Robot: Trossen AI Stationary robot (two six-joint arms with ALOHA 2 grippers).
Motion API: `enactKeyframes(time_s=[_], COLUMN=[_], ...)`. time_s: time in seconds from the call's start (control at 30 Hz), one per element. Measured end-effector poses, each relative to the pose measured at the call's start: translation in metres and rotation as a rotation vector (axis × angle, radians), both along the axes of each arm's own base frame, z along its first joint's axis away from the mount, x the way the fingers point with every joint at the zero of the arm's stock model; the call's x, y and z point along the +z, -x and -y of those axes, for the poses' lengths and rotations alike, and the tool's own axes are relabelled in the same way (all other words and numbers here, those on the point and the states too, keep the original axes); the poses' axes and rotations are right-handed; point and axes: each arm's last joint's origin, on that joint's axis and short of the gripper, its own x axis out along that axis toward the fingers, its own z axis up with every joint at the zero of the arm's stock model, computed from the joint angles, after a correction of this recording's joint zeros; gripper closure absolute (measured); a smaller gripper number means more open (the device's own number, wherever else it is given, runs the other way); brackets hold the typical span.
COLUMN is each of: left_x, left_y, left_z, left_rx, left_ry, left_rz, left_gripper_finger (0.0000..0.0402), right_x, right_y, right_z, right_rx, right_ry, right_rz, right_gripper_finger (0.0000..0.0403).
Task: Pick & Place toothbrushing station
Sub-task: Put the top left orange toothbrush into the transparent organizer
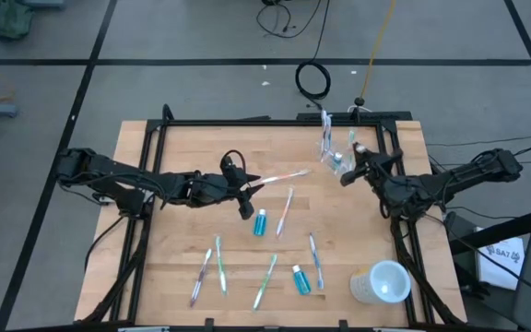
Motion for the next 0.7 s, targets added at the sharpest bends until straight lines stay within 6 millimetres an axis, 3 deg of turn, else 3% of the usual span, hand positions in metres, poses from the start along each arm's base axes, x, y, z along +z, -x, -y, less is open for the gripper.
enactKeyframes(time_s=[0.37,0.57,0.7], left_x=[0.000,0.001,0.003], left_y=[0.000,0.000,-0.001], left_z=[0.000,0.000,0.000], left_rx=[0.012,0.016,0.016], left_ry=[0.031,0.044,0.047], left_rz=[0.015,0.032,0.052], left_gripper_finger=[0.0275,0.0275,0.0275], right_x=[0.002,0.003,0.003], right_y=[-0.002,-0.008,-0.014], right_z=[-0.002,-0.001,0.003], right_rx=[0.088,0.305,0.537], right_ry=[0.023,0.028,0.068], right_rz=[-0.043,-0.062,-0.119], right_gripper_finger=[0.0385,0.0385,0.0385])
